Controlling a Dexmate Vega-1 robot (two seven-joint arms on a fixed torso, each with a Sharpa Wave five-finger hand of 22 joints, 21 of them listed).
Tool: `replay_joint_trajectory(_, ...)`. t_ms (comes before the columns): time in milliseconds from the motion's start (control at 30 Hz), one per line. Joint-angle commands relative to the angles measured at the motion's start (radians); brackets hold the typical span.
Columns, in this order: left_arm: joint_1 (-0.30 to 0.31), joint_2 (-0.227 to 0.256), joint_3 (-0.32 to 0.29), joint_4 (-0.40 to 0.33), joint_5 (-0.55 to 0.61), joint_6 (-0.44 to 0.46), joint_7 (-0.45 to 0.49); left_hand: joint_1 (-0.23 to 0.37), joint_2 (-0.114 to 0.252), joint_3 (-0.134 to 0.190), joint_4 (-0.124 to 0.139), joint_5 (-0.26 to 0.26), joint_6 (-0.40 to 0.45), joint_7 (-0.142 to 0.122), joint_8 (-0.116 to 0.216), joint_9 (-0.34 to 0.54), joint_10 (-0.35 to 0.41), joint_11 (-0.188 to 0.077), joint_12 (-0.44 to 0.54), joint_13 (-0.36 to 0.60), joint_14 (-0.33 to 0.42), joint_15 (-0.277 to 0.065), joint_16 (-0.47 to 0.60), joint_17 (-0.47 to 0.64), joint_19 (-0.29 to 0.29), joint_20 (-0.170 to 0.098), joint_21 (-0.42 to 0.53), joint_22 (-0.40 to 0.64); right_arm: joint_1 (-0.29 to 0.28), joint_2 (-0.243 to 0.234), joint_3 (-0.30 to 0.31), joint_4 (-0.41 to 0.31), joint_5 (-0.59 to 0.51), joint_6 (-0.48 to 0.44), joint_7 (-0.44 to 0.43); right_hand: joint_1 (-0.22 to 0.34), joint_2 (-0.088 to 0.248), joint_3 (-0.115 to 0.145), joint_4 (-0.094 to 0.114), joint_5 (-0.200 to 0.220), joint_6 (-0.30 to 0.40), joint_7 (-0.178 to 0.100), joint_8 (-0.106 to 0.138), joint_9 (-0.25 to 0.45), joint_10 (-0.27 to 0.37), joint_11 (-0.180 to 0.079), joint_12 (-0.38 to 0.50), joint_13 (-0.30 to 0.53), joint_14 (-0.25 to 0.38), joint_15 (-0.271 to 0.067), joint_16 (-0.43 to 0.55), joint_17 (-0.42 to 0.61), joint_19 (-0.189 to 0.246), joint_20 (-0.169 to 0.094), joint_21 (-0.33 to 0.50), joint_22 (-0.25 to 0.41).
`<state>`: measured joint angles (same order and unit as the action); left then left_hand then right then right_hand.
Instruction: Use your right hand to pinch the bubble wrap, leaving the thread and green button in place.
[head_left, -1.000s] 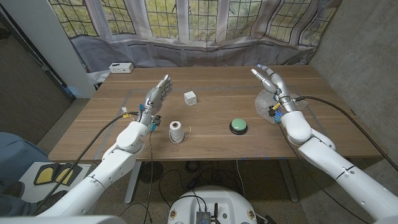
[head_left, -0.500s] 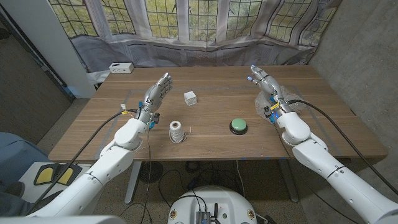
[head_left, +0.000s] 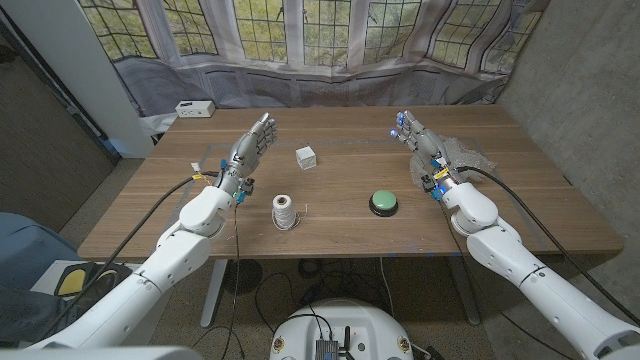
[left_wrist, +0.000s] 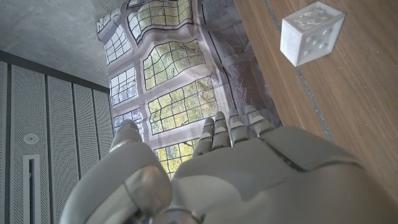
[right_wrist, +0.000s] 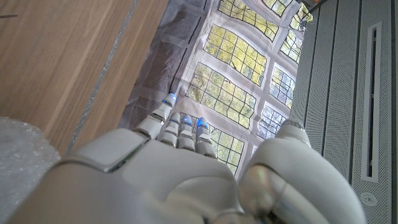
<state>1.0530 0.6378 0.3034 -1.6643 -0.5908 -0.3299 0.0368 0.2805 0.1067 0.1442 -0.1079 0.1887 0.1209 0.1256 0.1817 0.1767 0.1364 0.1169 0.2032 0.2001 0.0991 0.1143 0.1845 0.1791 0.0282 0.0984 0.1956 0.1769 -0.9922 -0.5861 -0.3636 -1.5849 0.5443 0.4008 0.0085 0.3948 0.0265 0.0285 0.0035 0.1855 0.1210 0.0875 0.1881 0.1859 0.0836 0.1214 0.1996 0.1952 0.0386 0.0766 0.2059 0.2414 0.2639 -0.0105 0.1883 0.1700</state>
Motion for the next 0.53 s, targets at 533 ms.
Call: replay_joint_trajectory(533,0.016,-0.017,0.014,0.001,0.004,-0.013,0.012,0.002,-0.003,0.005,0.0,-0.004,0.003,0.0,0.006,0.003,-0.006,-0.002,0.002,0.0,-0.006,0.006,0.0,0.004,-0.012,0.005,-0.001,0.002,0.023,0.005,-0.006,0.023,0.047,-0.039,0.021,-0.03,-0.004,-0.012,0.01,0.005,0.022,-0.001,0.007,0.002,0.022,0.006,0.006,0.0,0.014,0.007,0.006,0.002,0.009,0.011,0.005,0.003)
